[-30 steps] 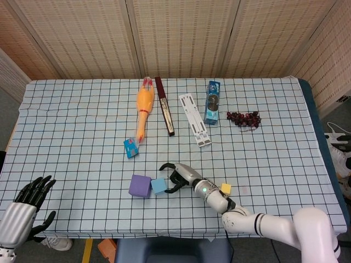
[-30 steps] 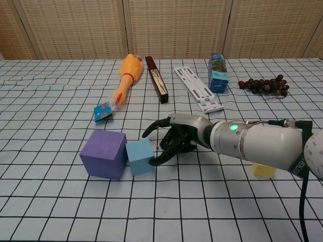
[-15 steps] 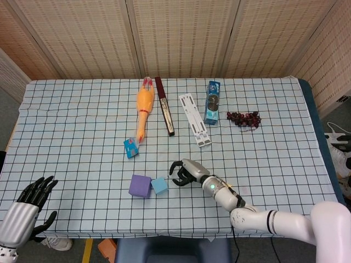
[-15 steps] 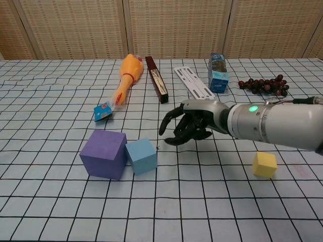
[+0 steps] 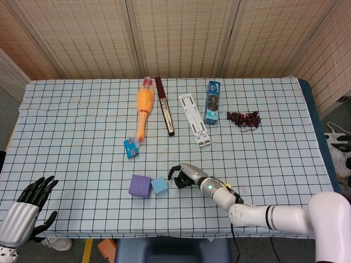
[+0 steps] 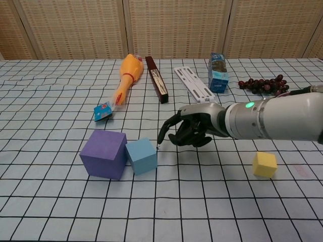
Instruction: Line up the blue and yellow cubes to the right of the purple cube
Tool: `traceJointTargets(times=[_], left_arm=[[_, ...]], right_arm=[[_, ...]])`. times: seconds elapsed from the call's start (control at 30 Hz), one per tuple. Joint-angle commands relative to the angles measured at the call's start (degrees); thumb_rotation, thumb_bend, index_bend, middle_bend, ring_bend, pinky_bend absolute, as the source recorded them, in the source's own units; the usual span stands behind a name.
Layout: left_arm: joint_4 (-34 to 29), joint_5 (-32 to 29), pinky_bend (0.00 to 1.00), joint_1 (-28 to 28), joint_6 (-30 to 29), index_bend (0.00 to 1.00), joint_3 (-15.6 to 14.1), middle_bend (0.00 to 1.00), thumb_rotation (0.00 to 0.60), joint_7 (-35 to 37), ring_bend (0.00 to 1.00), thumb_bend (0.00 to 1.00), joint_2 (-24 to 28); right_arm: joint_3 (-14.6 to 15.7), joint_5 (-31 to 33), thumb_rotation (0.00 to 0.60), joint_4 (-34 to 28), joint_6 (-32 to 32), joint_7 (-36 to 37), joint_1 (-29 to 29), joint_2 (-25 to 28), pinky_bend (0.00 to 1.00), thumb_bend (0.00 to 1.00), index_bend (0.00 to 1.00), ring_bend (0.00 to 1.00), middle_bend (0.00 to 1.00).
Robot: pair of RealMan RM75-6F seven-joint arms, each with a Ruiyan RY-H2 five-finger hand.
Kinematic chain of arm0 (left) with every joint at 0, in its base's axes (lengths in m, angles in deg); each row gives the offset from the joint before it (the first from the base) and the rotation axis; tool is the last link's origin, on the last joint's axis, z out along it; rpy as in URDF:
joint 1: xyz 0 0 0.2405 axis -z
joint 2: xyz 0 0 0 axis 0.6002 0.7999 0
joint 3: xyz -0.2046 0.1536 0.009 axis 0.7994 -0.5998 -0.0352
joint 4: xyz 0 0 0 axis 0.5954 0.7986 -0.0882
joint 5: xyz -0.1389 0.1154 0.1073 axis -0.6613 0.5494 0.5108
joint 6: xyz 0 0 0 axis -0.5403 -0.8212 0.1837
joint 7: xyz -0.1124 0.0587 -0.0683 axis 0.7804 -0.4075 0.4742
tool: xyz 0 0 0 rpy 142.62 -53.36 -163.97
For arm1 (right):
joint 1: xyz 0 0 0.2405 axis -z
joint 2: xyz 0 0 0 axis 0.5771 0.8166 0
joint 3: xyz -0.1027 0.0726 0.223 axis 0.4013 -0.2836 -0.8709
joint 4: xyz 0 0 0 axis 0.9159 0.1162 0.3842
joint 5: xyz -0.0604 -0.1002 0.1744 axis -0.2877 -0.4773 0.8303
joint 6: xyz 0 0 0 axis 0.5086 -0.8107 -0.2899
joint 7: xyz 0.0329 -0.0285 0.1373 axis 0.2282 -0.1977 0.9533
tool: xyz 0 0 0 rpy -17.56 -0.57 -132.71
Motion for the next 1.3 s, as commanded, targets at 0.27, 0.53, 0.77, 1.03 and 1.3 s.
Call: traceJointTargets(times=[0.27, 0.53, 0.77, 1.03, 1.3], left_arm=[[-0.03, 0.14, 0.14, 0.02, 0.03, 0.00, -0.08, 0.00, 0.600, -0.03, 0.00, 0.39, 0.00], [0.00, 0.32, 0.14, -0.05, -0.22, 0.00, -0.12, 0.00, 0.600, 0.01, 0.00, 0.39, 0.04], [0.14, 0.47, 0.14, -0.12, -0.54, 0.00, -0.11, 0.00, 0.600, 0.47, 0.00, 0.38, 0.10], [0.13, 0.66, 0.14, -0.12, -0.57, 0.00, -0.19, 0.00, 0.600, 0.47, 0.00, 0.39, 0.12], [0.15, 0.72, 0.14, -0.07, -0.44, 0.00, -0.27, 0.00, 0.600, 0.61, 0.00, 0.39, 0.18]], right_arm=[[-0.59, -0.50, 0.600, -0.49, -5.37, 4.31, -0.77, 1.82, 1.00, 0.68, 0.38, 1.00, 0.90], [-0.93, -2.03, 0.600, 1.48, -8.26, 7.56, -0.67, 0.80, 1.00, 0.68, 0.38, 1.00, 0.90], [-0.61, -3.28, 0.600, 2.77, -9.04, 9.33, -0.81, -0.17, 1.00, 0.68, 0.38, 1.00, 0.90], [-0.06, -4.47, 0.600, 2.78, -10.01, 10.76, -1.01, -0.33, 1.00, 0.68, 0.38, 1.00, 0.90], [-0.51, -5.48, 0.600, 3.49, -9.53, 12.09, -0.57, -1.36, 1.00, 0.68, 0.38, 1.00, 0.90]])
